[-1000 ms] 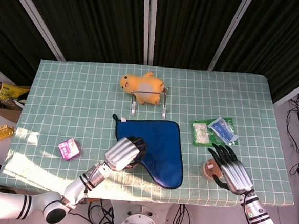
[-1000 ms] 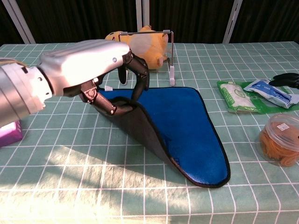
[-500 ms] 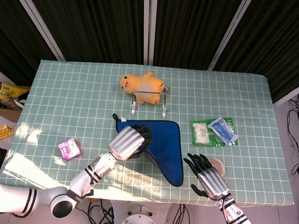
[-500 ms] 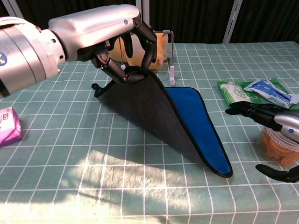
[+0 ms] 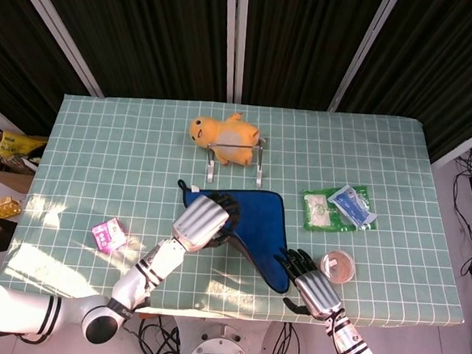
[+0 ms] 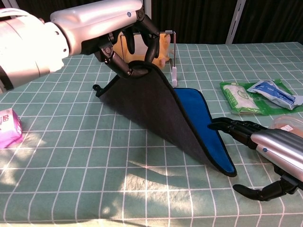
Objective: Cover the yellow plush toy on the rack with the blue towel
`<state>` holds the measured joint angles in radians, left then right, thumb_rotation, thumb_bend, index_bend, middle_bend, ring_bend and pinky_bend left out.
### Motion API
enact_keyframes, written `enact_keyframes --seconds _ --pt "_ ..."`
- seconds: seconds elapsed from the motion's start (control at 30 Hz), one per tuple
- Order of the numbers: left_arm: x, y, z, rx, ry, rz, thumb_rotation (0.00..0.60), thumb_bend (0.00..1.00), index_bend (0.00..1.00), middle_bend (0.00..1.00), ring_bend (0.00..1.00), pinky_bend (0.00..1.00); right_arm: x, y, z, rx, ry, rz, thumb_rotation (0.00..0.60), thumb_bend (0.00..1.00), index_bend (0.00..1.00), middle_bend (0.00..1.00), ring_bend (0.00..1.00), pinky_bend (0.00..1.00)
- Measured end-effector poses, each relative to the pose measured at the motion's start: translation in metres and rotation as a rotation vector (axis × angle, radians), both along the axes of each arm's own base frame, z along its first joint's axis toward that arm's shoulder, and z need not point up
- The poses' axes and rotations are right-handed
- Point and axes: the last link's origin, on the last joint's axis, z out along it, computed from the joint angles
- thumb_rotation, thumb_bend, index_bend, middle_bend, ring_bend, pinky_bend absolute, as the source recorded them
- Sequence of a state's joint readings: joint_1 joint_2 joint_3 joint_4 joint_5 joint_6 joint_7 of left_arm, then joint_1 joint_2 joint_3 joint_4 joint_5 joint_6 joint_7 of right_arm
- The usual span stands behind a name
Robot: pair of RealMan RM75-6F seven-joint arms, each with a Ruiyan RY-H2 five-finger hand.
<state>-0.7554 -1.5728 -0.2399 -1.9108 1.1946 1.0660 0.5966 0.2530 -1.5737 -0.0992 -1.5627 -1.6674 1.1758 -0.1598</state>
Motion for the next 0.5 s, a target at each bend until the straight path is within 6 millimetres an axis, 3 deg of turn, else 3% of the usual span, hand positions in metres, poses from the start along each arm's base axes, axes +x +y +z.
enact_keyframes --seconds 0.3,0.5 --pt "0.001 0.0 -0.002 -0.005 0.007 0.002 0.6 0.45 0.73 0.38 0.29 0.4 0.005 -0.006 -0.018 -0.032 -0.032 -0.004 0.6 0.28 0.14 0.0 0.0 0.0" --pt "0.001 0.001 -0.003 -0.007 0.01 0.005 0.6 0.45 0.73 0.38 0.29 0.4 0.008 -0.008 -0.024 -0.033 -0.071 -0.008 0.6 0.33 0.33 0.0 0.0 0.0"
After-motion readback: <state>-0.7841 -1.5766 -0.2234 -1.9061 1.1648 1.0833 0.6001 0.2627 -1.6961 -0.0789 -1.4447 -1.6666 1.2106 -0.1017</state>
